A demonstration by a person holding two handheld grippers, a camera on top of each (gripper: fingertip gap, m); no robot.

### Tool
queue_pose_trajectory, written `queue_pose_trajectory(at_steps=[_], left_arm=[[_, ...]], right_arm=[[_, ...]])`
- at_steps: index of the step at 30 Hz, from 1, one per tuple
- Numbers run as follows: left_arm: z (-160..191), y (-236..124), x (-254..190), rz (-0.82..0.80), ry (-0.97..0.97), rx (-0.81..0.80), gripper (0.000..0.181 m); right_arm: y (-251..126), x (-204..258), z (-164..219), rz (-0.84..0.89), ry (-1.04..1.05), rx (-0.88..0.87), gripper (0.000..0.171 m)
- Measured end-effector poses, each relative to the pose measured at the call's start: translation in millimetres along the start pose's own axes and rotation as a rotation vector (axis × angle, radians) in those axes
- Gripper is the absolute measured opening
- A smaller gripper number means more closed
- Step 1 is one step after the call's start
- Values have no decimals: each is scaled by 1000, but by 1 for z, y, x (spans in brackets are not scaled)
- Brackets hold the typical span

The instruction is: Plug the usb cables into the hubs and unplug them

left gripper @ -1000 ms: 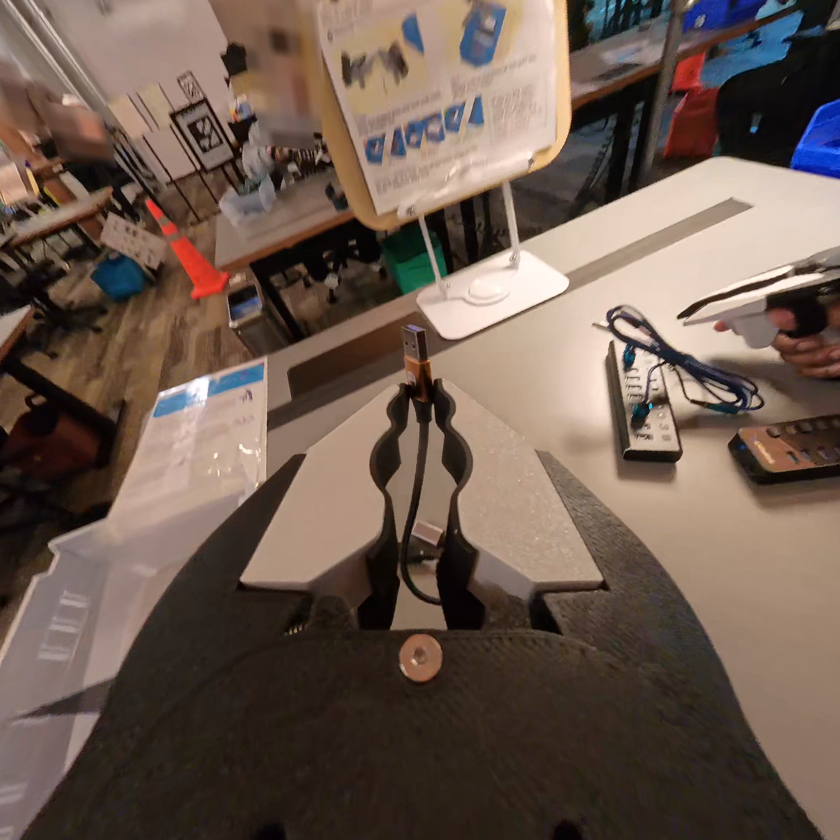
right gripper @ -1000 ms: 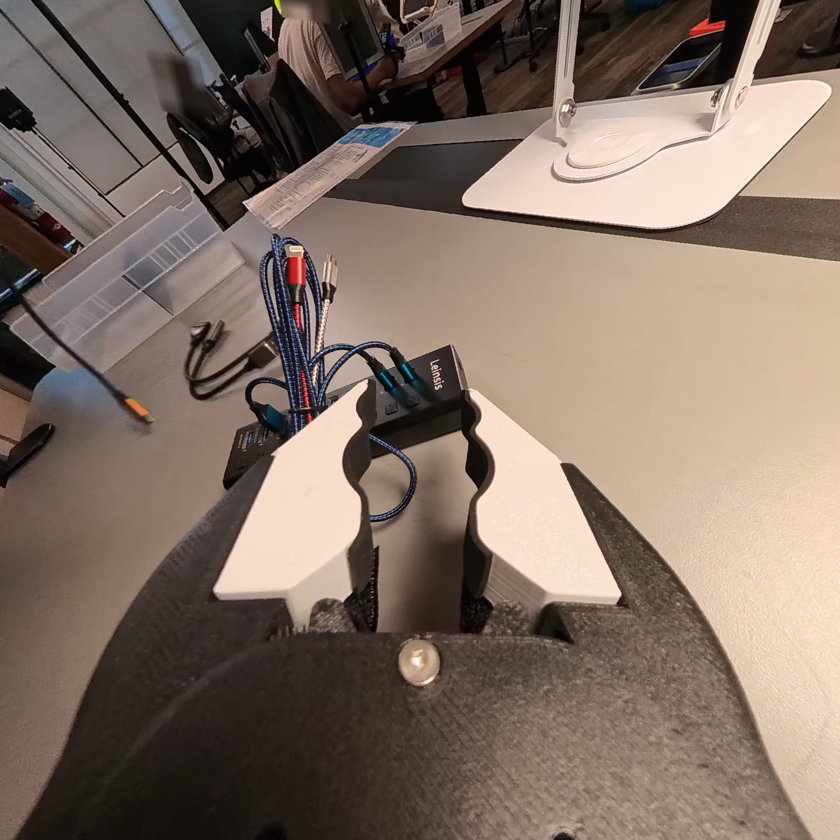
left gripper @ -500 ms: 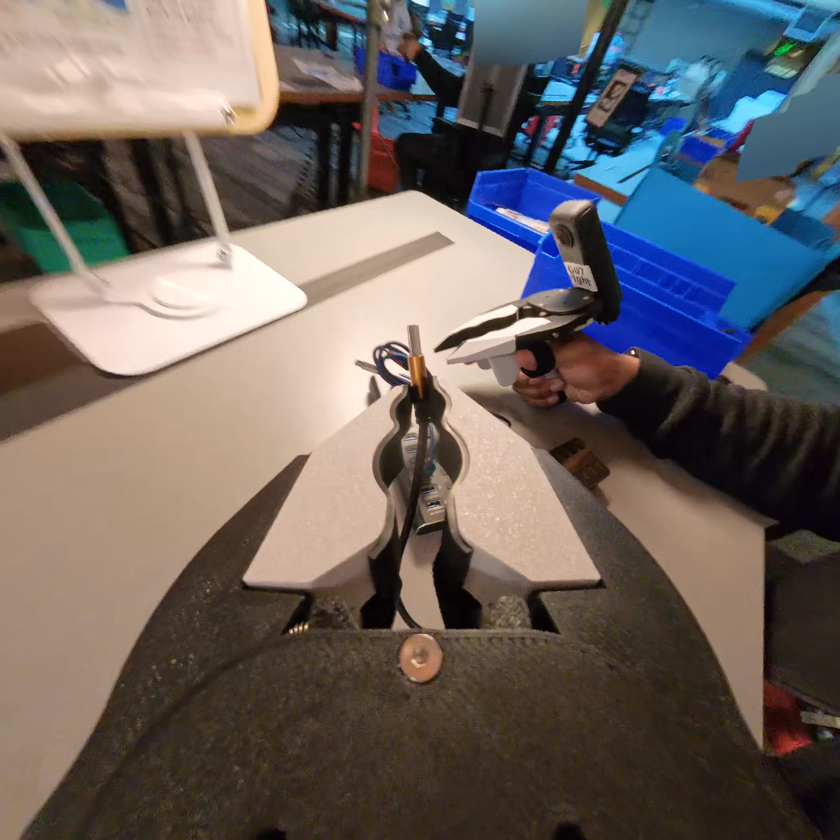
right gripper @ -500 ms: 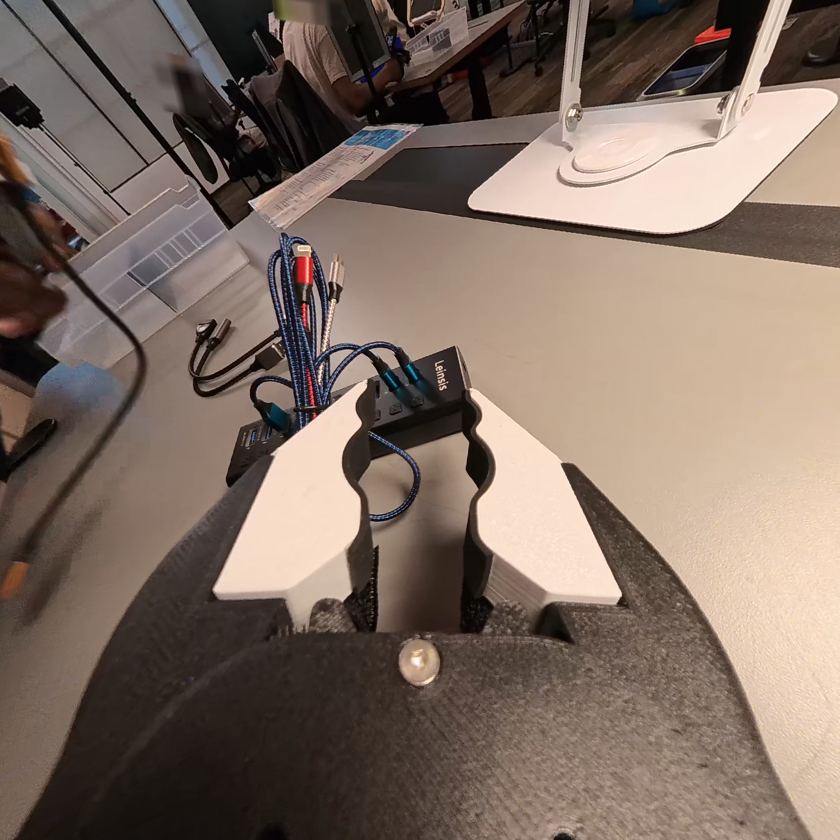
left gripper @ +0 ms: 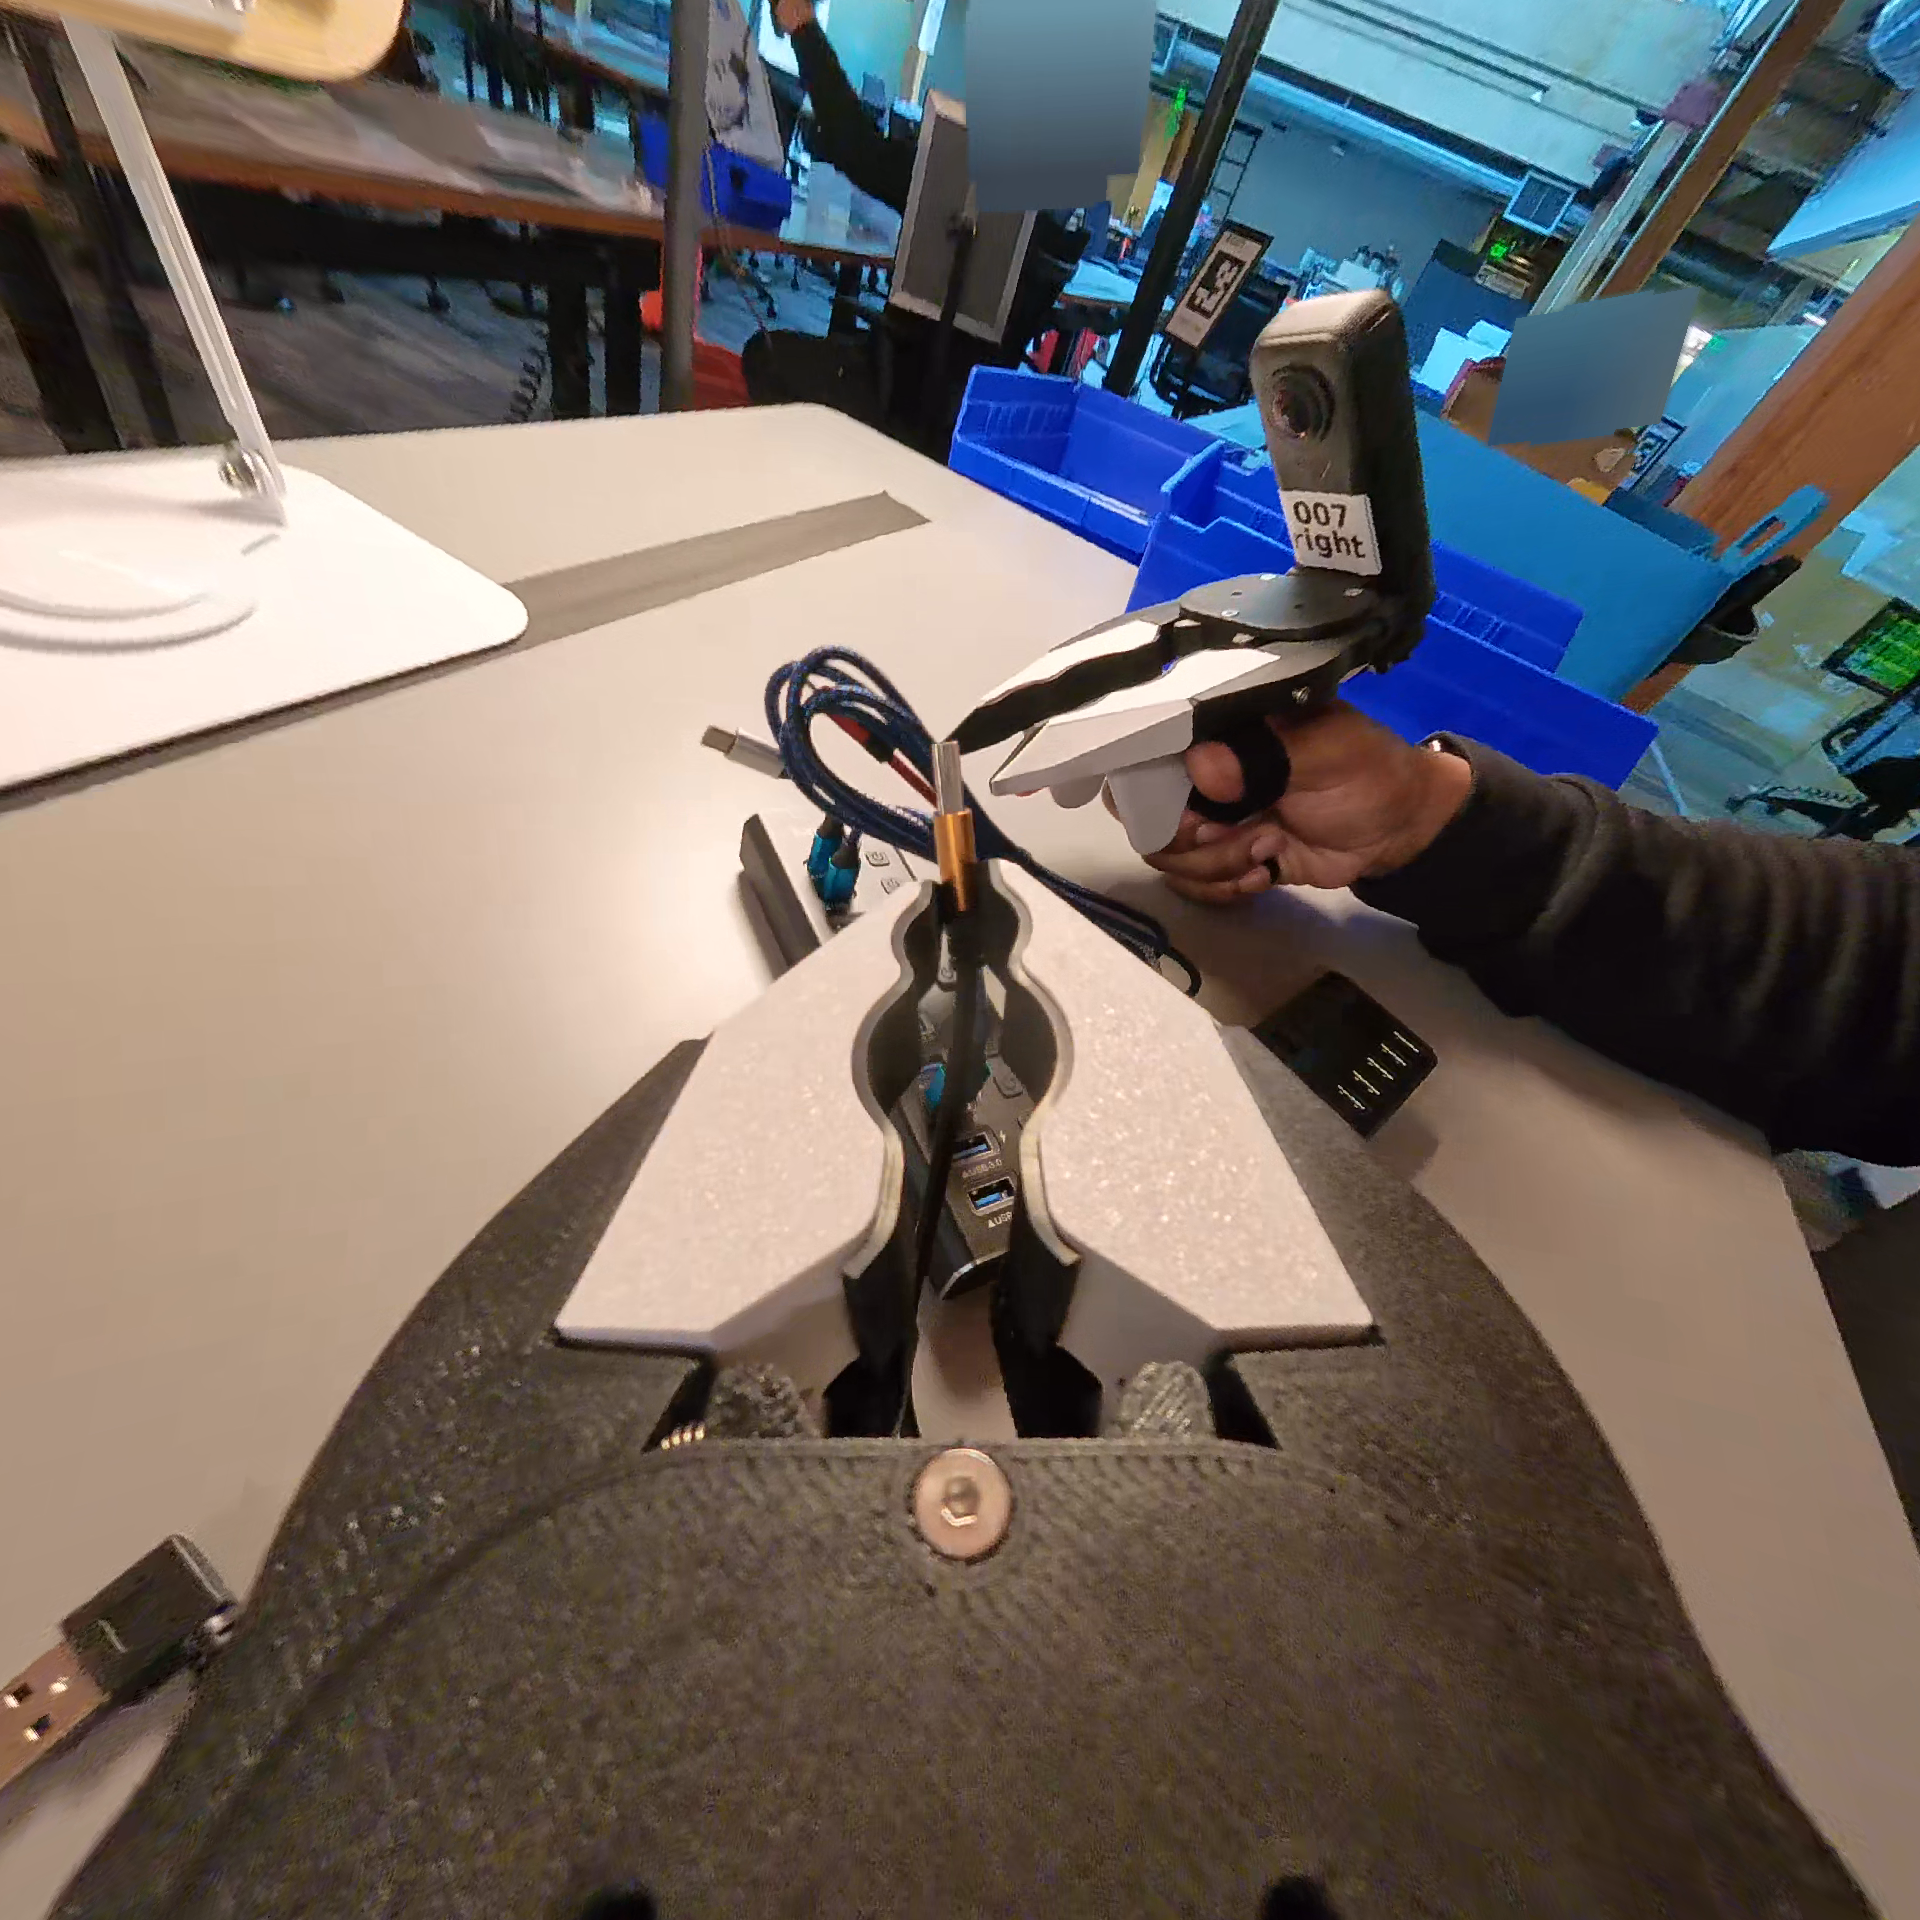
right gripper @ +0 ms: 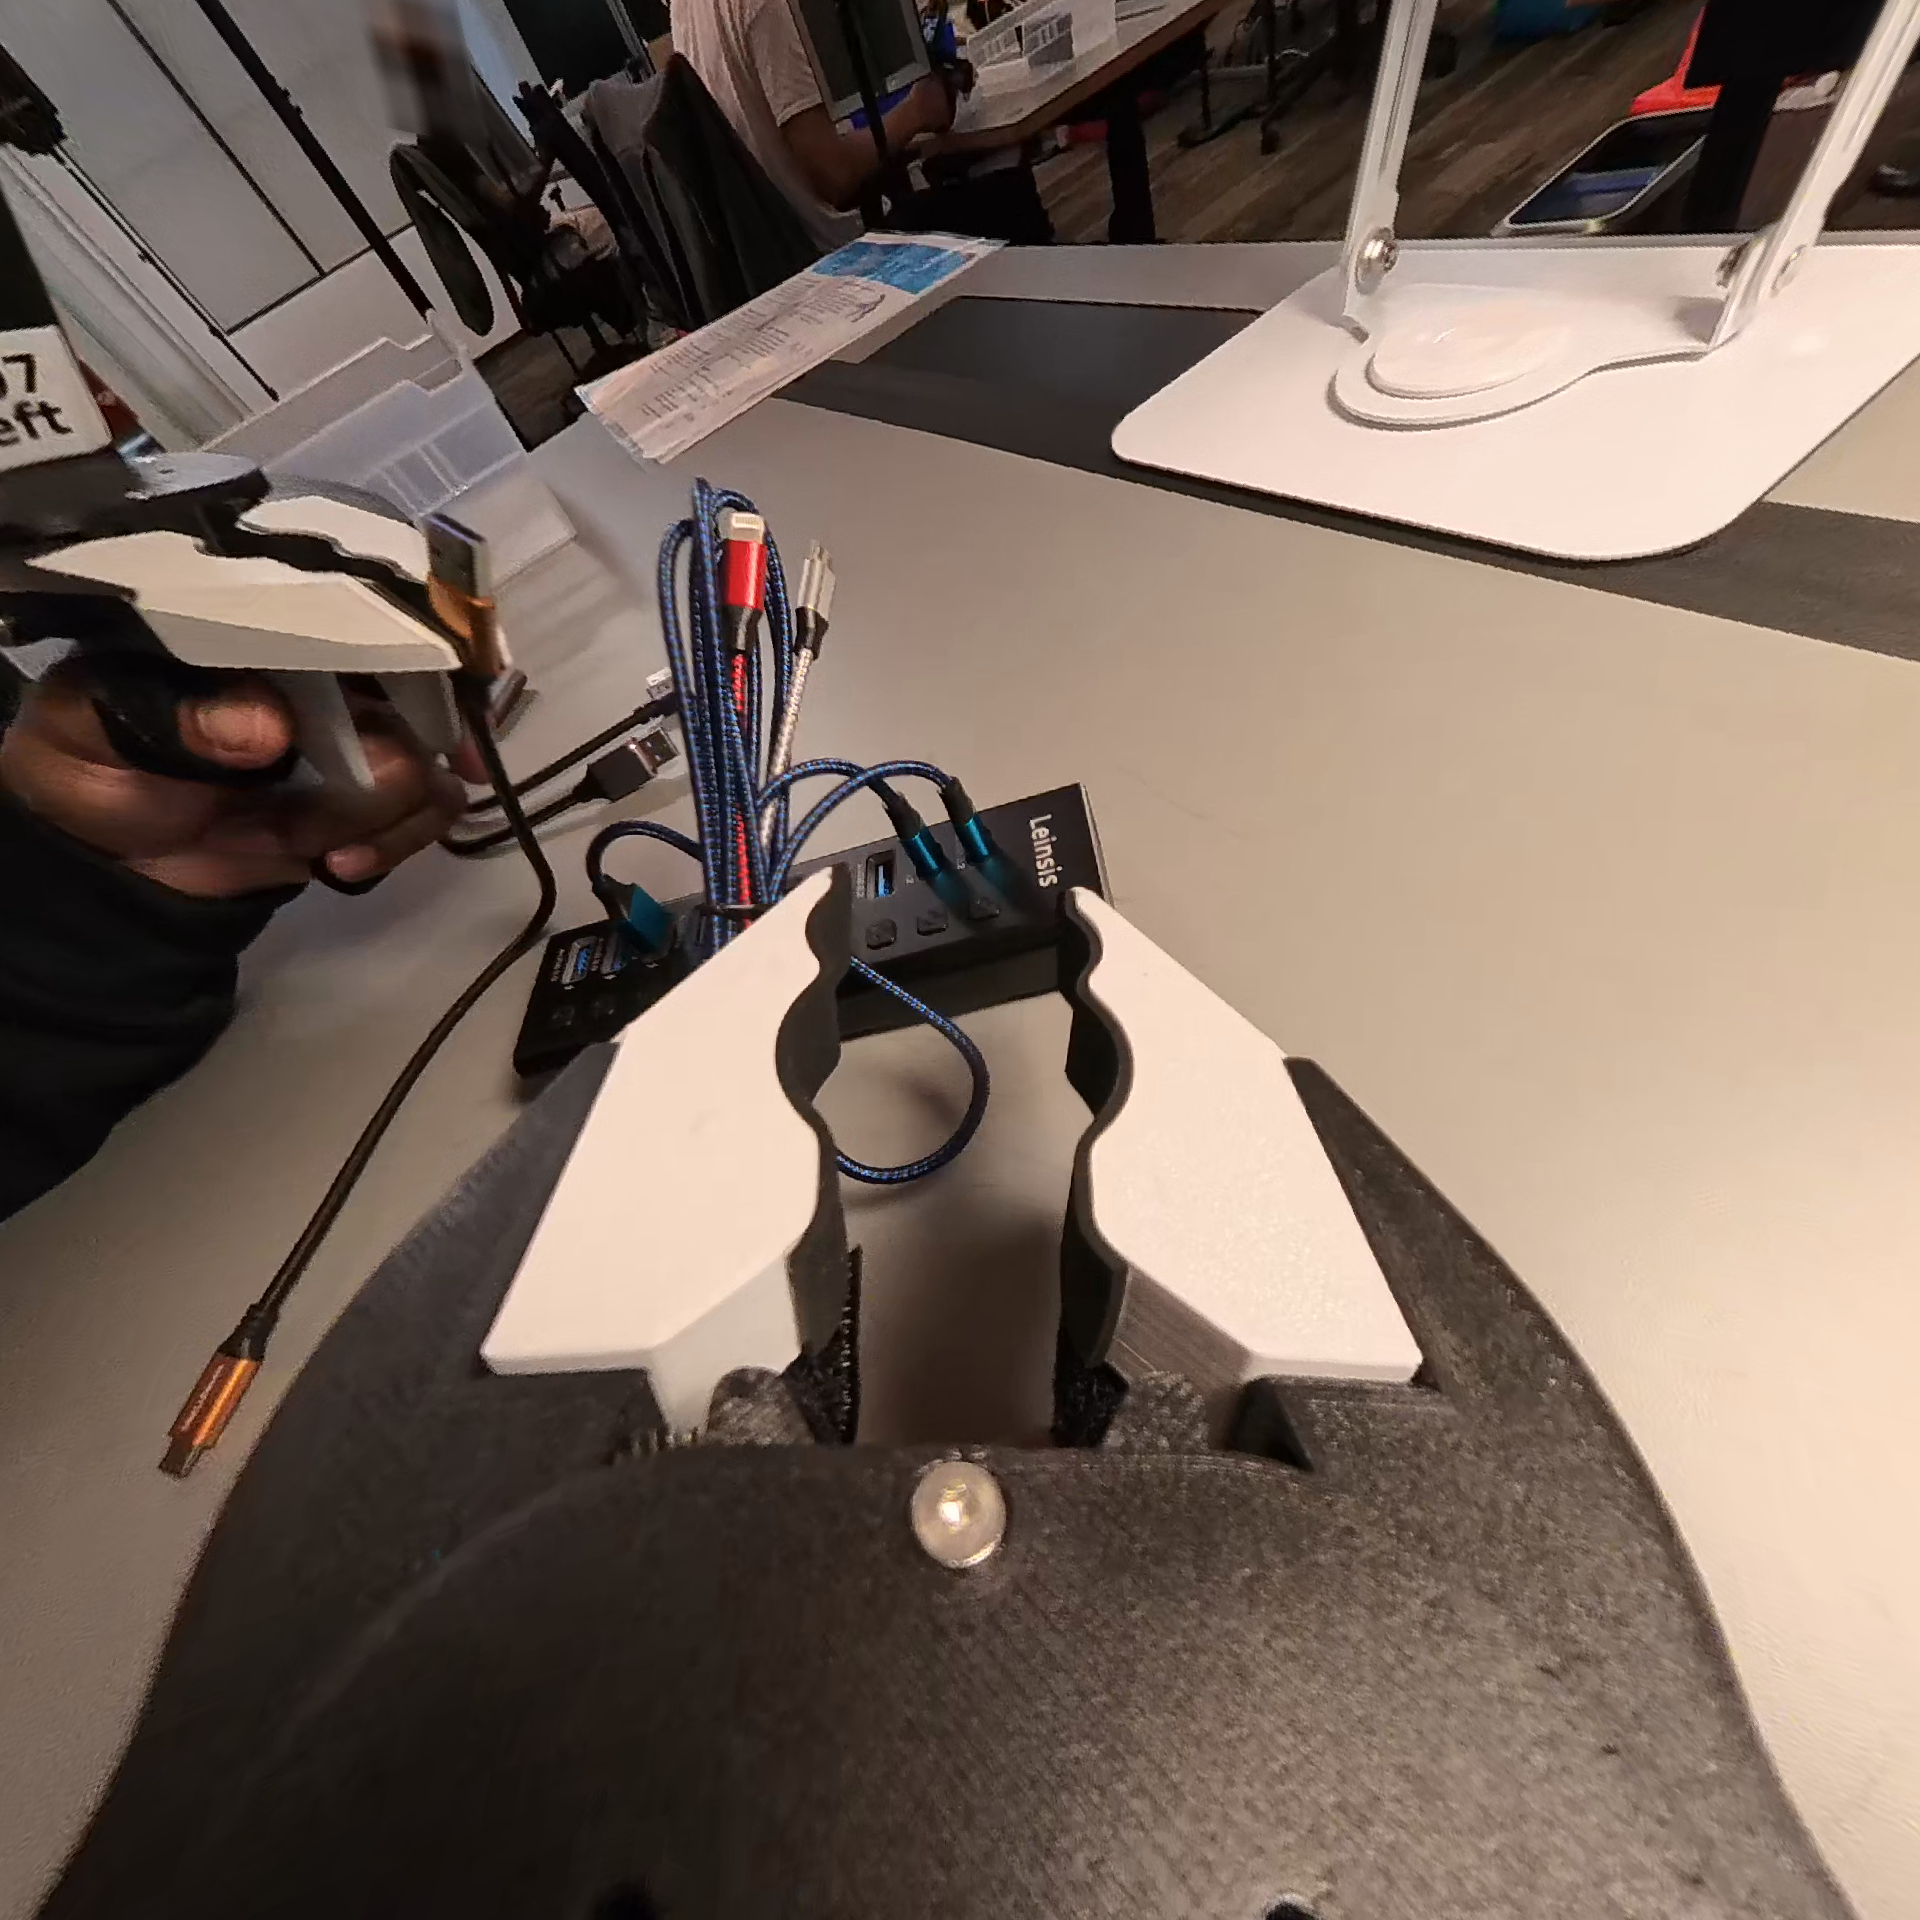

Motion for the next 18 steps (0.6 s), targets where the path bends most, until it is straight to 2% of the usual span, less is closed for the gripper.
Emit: queue_pose_trajectory(at_steps=[4, 9, 13, 18], left_arm=[[-6, -3, -8, -6, 110, -54, 8], [-10, -3, -24, -60, 349, -101, 9], [-10, 1, -31, -118, 438, -100, 9], [-9, 3, -39, -171, 569, -96, 9]], right_arm=[[-4, 5, -8, 33, -91, -70, 40], [-16, 24, -25, 87, -354, -213, 39], [-24, 47, -35, 105, -543, -312, 38], [-25, 72, -34, 145, -788, -349, 39]])
Point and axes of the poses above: each gripper's, where its closed fingertips meet, y out along the fingers, z out of its underside, x = y × z across the jaws, the point moved 4 cm from there along -y, back along the fingers, and after that the axes turned 3 degrees about -y, right-handed, at the moved point
